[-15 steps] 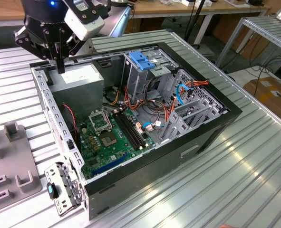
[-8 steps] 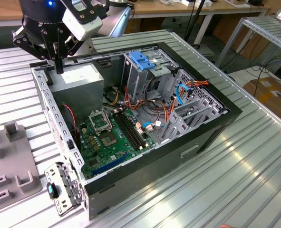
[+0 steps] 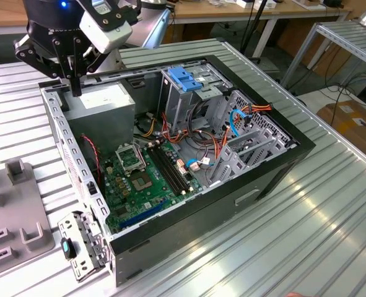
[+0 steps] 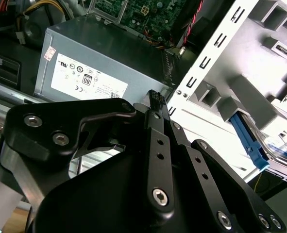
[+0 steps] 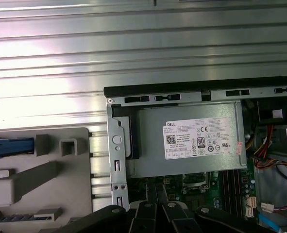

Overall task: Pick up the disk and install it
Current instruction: 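Reach for the disk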

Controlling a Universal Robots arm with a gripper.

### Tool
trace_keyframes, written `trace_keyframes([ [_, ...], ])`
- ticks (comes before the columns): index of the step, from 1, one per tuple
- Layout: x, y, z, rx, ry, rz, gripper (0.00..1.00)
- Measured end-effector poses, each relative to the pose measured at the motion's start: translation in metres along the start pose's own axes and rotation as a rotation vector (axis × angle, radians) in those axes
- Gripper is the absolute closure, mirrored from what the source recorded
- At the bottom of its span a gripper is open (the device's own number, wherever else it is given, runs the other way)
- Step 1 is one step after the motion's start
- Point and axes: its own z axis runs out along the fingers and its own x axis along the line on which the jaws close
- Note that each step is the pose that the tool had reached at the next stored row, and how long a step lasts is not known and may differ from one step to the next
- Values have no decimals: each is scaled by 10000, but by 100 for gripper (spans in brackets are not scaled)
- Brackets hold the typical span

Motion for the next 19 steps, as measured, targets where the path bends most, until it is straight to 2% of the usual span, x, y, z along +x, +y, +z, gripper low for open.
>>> trace_keyframes([
  [10, 19, -1, 0, 0, 0, 1, 89],
  [15, 58, -4, -2, 0, 0, 1, 89],
  [19, 125, -9, -3, 0, 0, 1, 89],
])
